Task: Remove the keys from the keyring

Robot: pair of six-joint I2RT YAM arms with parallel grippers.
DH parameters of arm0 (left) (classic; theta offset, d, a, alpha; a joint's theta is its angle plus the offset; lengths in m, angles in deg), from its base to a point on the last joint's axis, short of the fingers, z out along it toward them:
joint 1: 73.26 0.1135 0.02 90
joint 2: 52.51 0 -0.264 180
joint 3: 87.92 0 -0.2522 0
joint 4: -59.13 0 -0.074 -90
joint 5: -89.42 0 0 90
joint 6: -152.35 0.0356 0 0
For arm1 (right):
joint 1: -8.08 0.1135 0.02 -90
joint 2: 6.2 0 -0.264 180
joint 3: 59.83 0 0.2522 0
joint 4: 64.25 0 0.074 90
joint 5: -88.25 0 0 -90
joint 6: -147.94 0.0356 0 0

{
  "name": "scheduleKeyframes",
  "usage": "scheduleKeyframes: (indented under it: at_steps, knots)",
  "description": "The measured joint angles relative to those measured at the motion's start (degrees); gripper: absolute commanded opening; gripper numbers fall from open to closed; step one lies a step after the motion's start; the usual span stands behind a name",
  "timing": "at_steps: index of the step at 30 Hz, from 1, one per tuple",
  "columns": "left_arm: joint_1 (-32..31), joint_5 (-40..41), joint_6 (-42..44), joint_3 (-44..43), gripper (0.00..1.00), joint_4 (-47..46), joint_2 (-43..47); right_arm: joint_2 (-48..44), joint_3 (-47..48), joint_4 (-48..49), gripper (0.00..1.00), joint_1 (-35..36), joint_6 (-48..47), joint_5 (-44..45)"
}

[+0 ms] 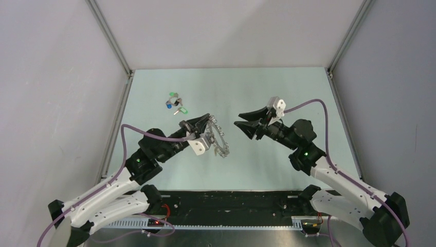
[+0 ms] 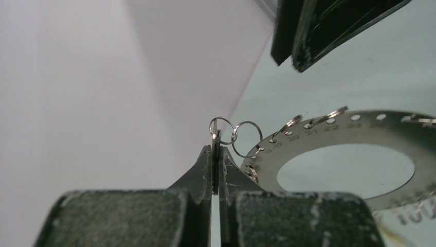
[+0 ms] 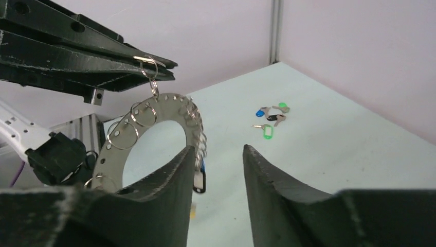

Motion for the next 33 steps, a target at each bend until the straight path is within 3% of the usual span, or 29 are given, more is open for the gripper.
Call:
scheduleKeyframes:
  at_steps: [13, 26, 30, 33]
  knots:
    - [0.00, -9.11, 0.24, 1.18, 0.00, 0.13, -0.15, 5.18, 1.53, 4.70, 0.39, 2.29, -10.49, -11.76]
    - [0.00, -10.10, 0.66, 1.18, 0.00, 0.35, -1.09, 8.11, 4.83, 4.26, 0.37, 5.64, -13.22, -15.17]
    - [-0.11, -10.10, 0.68, 1.18, 0.00, 0.44, -1.09, 8.81, 5.33, 4.09, 0.28, 6.82, -14.01, -14.97]
    - [-0.11, -10.08, 0.68, 1.18, 0.00, 0.44, -1.07, 9.75, 6.16, 3.45, 0.08, 7.28, -14.91, -14.12]
